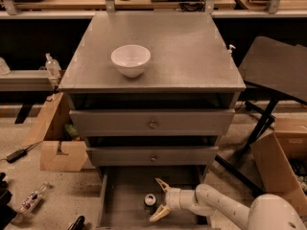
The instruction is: Pick green can from bottom drawer and place on counter
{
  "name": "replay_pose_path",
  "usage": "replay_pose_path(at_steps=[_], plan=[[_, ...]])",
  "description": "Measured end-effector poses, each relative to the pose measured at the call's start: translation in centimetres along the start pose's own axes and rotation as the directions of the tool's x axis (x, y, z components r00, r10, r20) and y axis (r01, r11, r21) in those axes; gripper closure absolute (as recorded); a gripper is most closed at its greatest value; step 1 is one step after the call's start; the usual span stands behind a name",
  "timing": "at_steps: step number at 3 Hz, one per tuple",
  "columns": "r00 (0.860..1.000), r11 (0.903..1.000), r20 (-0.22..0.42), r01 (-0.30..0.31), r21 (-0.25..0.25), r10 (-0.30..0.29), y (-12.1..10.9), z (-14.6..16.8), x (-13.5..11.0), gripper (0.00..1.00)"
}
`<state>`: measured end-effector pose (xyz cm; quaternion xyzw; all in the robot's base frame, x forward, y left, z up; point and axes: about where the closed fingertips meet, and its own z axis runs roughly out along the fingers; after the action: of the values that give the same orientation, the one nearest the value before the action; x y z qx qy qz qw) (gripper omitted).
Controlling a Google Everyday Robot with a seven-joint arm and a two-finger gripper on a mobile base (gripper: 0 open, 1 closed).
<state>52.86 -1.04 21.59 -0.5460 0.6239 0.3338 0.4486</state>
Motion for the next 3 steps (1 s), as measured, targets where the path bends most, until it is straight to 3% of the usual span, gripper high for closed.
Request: replay_pose_path(at_steps=[1, 2, 3], plan=[[1.000, 1.0000, -0.025, -0.007, -0.003, 0.007, -0.3, 1.0, 1.7, 0.00], [0.999, 0.9997, -0.025, -0.021, -0.014, 0.021, 0.5, 2.2, 2.8, 0.14], [0.999, 0.9992, -0.024, -0.035, -0.021, 0.034, 2.0, 3.0, 3.1, 0.39]])
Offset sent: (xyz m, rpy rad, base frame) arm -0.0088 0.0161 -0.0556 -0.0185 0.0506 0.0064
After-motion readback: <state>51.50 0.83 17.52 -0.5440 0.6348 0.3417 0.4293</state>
